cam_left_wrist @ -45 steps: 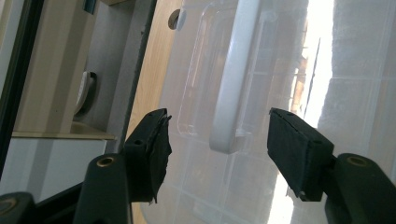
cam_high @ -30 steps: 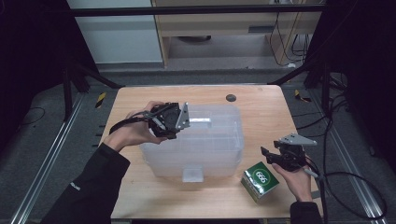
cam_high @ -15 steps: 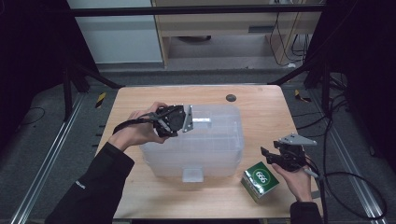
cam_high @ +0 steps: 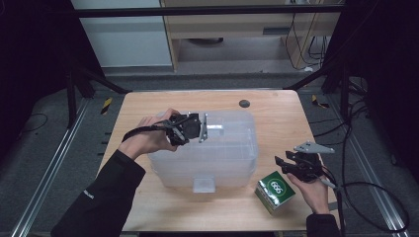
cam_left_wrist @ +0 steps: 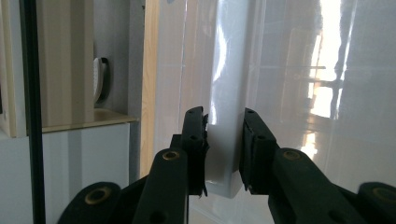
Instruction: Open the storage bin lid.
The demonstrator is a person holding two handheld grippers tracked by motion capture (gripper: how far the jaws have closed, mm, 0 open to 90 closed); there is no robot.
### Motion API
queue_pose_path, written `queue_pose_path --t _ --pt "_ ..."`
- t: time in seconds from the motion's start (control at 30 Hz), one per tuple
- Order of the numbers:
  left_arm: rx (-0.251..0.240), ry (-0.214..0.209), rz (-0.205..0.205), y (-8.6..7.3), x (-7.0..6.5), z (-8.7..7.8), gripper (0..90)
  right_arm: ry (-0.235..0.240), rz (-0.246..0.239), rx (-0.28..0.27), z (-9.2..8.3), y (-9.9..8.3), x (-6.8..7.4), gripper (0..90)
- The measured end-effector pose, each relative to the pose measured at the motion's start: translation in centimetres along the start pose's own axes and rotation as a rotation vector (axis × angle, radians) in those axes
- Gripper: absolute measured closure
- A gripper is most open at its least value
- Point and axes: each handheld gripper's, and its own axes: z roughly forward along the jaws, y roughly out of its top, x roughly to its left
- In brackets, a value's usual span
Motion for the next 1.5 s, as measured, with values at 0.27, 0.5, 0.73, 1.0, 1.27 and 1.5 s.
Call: queue_pose_path --t 0.27,0.5,0.73,1.0,1.27,1.5 --pt "0.025 0.021 0.028 0.3 -0.2 -0.1 74.6 0.032 -0.028 -0.016 -0.3 0.4 1.0 59.7" --pt "0.018 0.029 0.021 0.2 -0.2 -0.2 74.5 0.092 -0.043 -0.024 -0.4 0.6 2.1 66.4" --pt "0.019 0.013 0.003 0.2 0.0 -0.2 74.3 0.127 -0.05 -0.027 -0.5 0.6 2.5 79.1" --pt "0.011 0.031 -0.012 0.1 0.4 -0.4 73.8 0.171 -0.058 -0.019 -0.2 0.5 2.9 88.3" --pt "-0.005 0.049 -0.051 -0.1 0.9 -0.3 72.8 0.19 -0.053 -0.022 -0.2 0.4 3.3 90.0" --pt "-0.025 0.068 -0.092 -0.2 1.5 -0.3 71.9 0.209 -0.051 -0.015 0.0 0.3 3.6 90.0"
